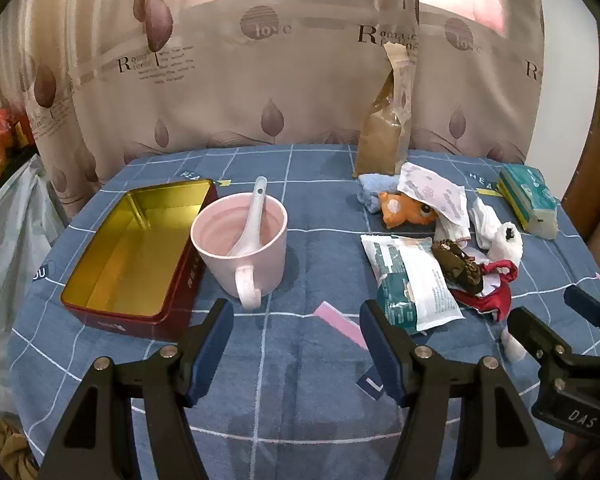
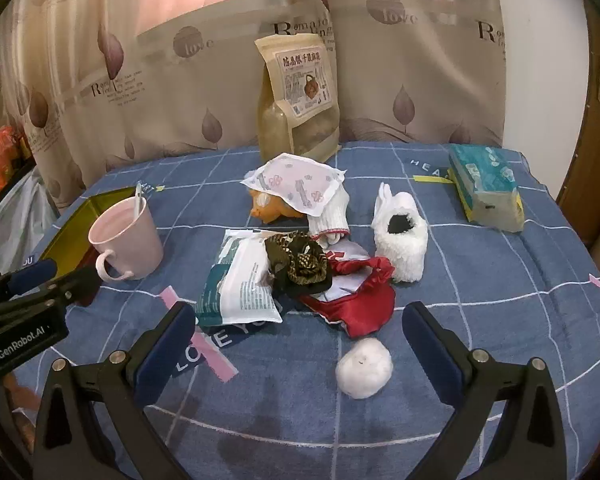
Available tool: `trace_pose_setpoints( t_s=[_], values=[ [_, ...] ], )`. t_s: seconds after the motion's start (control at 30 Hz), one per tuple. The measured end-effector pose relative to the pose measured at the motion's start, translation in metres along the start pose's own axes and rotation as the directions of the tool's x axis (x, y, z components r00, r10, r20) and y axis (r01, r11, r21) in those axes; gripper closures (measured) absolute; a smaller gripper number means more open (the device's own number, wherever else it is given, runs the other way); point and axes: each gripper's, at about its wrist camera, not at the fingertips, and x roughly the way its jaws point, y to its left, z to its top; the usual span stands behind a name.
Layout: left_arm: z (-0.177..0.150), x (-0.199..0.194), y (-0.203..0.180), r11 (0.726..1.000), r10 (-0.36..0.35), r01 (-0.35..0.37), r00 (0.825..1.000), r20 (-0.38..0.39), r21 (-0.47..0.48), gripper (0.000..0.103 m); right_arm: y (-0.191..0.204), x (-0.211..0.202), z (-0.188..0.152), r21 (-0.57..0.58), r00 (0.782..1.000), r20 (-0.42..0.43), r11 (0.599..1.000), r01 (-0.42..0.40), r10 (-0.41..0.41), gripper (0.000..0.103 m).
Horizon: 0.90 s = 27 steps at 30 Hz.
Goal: Organize soft objects
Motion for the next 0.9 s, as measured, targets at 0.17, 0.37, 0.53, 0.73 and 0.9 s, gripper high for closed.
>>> trace_pose_setpoints(
  t_s=[0.17,0.37,0.53,0.73,0.9],
  values=[
    [-0.002,0.002,0.001,1.0,-0.005,0.005,1.0,-0.007,0.0,0.036,0.0,0.002,0.0,0.001,1.0,-0.005,1.0,-0.001,0.001,0.0],
    [-0.003,0.007,-0.001,1.0,-0.017,0.017,0.999,-0.04,0.0,0.036,0.0,0.003,-0.001,-0.004,1.0,-0.011,1.0,0.0,0.0,0.0],
    [-0.005,0.012,0.001,1.0,-0.003,0.003,0.998,-0.065,-0.008,0.036,0.001,0.004,-0.001,-0.009,1.0,-0.018,1.0,0.0,0.0,0.0],
    [-0.006,0.016,0.001,1.0,0.009,-0.01,0.996,-0.087,-0.006,0.036,0.001,0.004,-0.001,-0.009,1.0,-0.02,1.0,0.001,-0.001,0.0],
    [-0.006,0.017,0.001,1.0,0.012,-0.012,0.996,-0.089,-0.003,0.036,-0.001,0.006,-0.001,-0.014,0.999,-0.031,1.0,0.004,-0.005,0.0]
  ],
)
